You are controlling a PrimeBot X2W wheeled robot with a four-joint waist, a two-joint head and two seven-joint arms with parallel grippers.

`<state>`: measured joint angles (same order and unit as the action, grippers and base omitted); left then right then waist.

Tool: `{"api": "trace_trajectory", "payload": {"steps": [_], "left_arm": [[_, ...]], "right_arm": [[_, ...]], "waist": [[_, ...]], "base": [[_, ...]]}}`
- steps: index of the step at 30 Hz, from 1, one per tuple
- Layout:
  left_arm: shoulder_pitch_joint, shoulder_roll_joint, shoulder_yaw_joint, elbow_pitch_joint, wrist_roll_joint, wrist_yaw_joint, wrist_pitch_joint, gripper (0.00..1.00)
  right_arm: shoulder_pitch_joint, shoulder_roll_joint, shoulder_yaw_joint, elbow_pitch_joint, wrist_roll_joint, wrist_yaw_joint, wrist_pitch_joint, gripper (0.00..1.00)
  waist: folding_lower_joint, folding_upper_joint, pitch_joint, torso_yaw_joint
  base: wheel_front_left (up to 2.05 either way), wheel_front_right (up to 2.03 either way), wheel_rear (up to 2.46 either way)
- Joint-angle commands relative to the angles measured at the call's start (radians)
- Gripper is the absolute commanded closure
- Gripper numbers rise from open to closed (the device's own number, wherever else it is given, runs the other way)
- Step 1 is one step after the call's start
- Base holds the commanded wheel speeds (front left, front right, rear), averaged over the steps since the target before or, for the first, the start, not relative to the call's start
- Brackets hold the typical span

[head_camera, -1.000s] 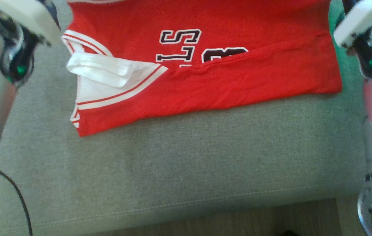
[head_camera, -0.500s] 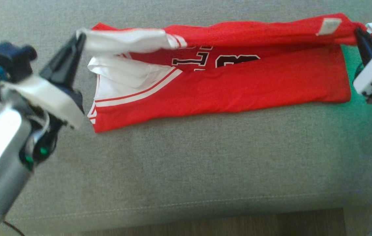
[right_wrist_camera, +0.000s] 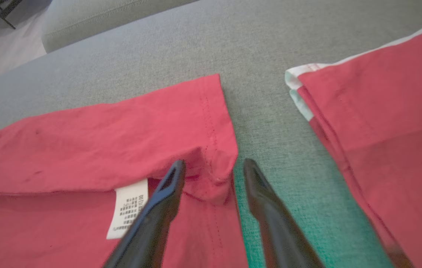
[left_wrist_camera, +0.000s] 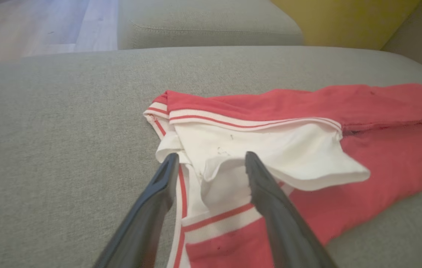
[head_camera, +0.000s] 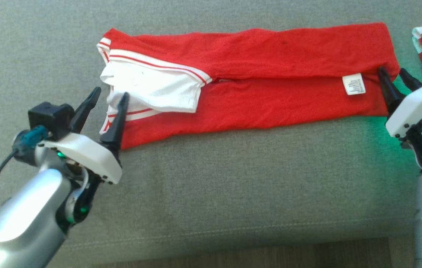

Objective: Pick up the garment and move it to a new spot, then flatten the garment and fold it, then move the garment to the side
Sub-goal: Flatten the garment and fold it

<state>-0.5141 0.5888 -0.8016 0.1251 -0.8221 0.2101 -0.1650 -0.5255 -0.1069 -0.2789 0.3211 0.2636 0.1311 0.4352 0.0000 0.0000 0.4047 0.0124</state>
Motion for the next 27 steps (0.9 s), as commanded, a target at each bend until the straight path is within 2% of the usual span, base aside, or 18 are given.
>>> {"api": "trace_trajectory", "payload": {"steps": [1, 4, 9, 15, 16, 18, 21, 24, 27], "left_arm": [[-0.005, 0.012, 0.049, -0.016, 0.004, 0.022, -0.03, 0.0], [0.026, -0.016, 0.068, -0.013, 0.021, 0.079, -0.064, 0.0], [0.115, -0.07, 0.114, -0.061, 0.097, 0.204, -0.094, 0.0], [0.239, -0.136, 0.146, -0.172, 0.272, 0.298, -0.096, 0.0], [0.239, -0.136, 0.146, -0.172, 0.272, 0.298, -0.096, 0.0], [0.273, -0.157, 0.146, -0.189, 0.325, 0.314, -0.096, 0.0], [0.31, -0.192, 0.14, -0.193, 0.377, 0.312, -0.097, 0.0], [0.331, -0.229, 0.137, -0.191, 0.411, 0.296, -0.097, 0.0], [0.342, -0.267, 0.149, -0.186, 0.44, 0.276, -0.097, 0.0]], "right_arm": [[0.013, 0.011, -0.007, -0.05, -0.003, 0.0, -0.022, 0.0], [0.046, 0.029, -0.024, -0.061, 0.028, 0.0, -0.024, 0.0], [0.095, 0.048, -0.087, -0.08, 0.061, 0.0, -0.057, 0.0], [0.058, 0.056, -0.157, 0.021, 0.111, 0.0, -0.1, 0.0], [0.058, 0.056, -0.157, 0.021, 0.111, 0.0, -0.1, 0.0], [0.029, 0.056, -0.167, 0.08, 0.106, 0.0, -0.118, 0.0], [-0.024, 0.056, -0.19, 0.179, 0.072, 0.0, -0.133, 0.0], [-0.075, 0.056, -0.236, 0.272, -0.019, 0.0, -0.149, 0.0], [-0.139, 0.057, -0.332, 0.38, -0.169, 0.0, -0.144, 0.0]], "waist": [[0.0, 0.0, -0.022, 0.001], [0.0, 0.0, -0.055, 0.002], [0.0, 0.0, -0.107, 0.006], [0.0, 0.0, -0.151, 0.031], [0.0, 0.0, -0.151, 0.031], [0.0, 0.0, -0.159, 0.044], [0.0, 0.0, -0.163, 0.068], [0.0, 0.0, -0.164, 0.094], [0.0, 0.0, -0.163, 0.125]], "base": [[0.0, 0.0, 0.0], [0.0, 0.0, 0.0], [0.0, 0.0, 0.0], [0.0, 0.0, 0.0], [0.0, 0.0, 0.0], [0.0, 0.0, 0.0], [0.0, 0.0, 0.0], [0.0, 0.0, 0.0], [0.0, 0.0, 0.0]]}}
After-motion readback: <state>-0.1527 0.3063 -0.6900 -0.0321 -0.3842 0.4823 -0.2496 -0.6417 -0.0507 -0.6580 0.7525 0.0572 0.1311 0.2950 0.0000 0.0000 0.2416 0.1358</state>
